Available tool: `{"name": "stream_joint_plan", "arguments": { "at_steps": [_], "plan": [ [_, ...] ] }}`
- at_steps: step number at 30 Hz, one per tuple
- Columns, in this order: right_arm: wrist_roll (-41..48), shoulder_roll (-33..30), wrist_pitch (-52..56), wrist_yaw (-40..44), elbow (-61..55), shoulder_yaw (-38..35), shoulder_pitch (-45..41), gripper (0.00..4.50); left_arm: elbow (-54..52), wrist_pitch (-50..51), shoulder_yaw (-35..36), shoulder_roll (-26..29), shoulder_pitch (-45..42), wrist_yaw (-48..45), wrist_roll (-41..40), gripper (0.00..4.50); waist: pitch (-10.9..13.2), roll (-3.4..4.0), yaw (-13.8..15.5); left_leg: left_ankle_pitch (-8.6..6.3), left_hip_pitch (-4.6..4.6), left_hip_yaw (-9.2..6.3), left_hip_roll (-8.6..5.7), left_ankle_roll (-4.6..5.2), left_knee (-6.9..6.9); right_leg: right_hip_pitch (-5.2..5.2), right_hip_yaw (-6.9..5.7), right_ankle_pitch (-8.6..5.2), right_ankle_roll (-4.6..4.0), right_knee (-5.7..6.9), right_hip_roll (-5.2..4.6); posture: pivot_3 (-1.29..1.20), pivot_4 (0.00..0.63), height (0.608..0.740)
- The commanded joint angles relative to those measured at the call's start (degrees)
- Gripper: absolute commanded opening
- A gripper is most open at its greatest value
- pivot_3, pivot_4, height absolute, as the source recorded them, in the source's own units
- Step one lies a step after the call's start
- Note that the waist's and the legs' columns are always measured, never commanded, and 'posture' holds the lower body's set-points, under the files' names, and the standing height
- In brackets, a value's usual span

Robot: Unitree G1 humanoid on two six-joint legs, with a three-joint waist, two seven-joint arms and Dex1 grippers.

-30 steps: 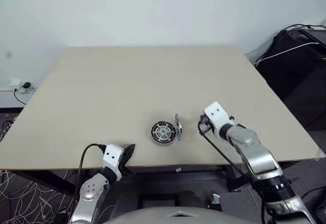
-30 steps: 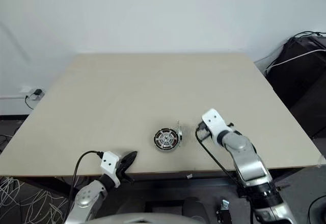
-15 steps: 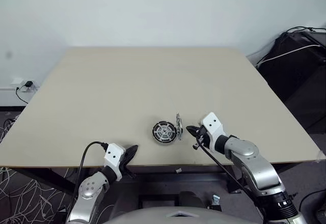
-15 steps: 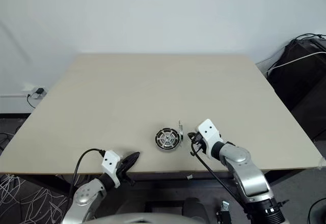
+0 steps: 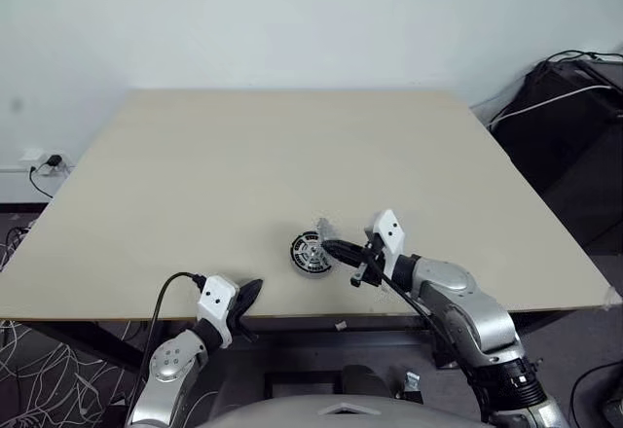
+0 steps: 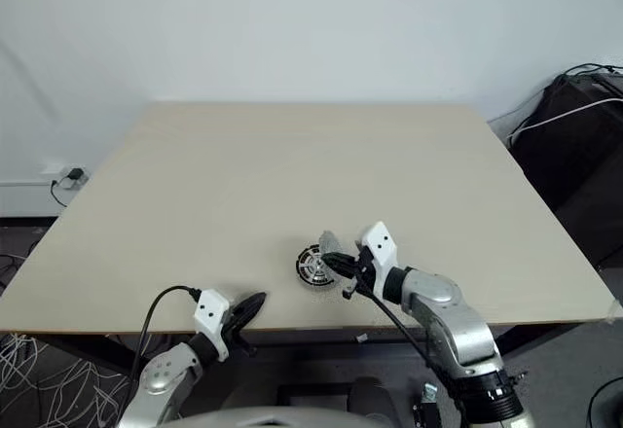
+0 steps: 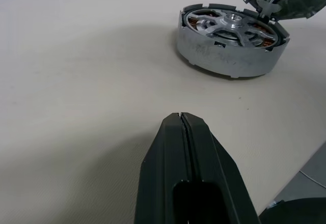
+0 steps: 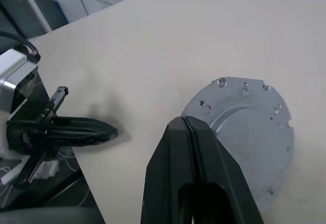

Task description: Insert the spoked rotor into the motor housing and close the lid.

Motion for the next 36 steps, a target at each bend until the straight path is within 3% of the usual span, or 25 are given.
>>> {"name": "stream_joint_plan", "arguments": {
  "at_steps": [1, 22, 30, 36],
  "plan": [
    [0.0, 1.6, -1.8, -0.2, 2.3, 0.7, -2.2, 0.02, 0.0, -1.7, 0.7, 0.2, -0.9, -0.5, -0.6, 0.0, 0.0, 0.0, 0.0, 0.0, 0.0, 0.0, 0.0, 0.0, 0.0, 0.0, 0.0, 0.01, -0.01, -0.01, 0.0, 0.0, 0.0, 0.74],
    [-3.8, 10.0, -2.4, -1.1, 18.6, 6.5, -7.0, 0.02, 1.3, -2.6, 0.8, 0.0, -2.0, -0.1, -0.4, 0.0, 0.0, 0.04, -0.2, 0.02, 0.01, 0.02, -0.03, 0.03, 0.0, 0.0, 0.0, 0.04, -0.04, 0.02, 0.03, 0.0, 0.0, 0.74],
    [-3.9, 8.2, -1.5, -0.2, 16.7, 6.5, -5.2, 0.02, -0.7, -1.5, 0.3, -0.3, -1.3, 0.4, -0.3, 0.0, -0.1, 0.07, -0.3, 0.02, 0.01, 0.01, -0.03, 0.03, 0.0, 0.0, 0.0, 0.04, -0.04, 0.03, 0.02, 0.0, 0.0, 0.74],
    [-3.4, 6.4, -5.5, -1.6, 3.8, 4.2, -3.2, 0.02, -2.1, -0.5, 0.1, -0.4, -0.9, 0.8, -0.4, 0.0, 0.0, 0.11, -0.3, 0.02, -0.01, 0.02, -0.03, 0.03, 0.0, -0.04, 0.01, 0.03, -0.03, 0.03, 0.03, 0.0, 0.0, 0.74]
  ]
}}
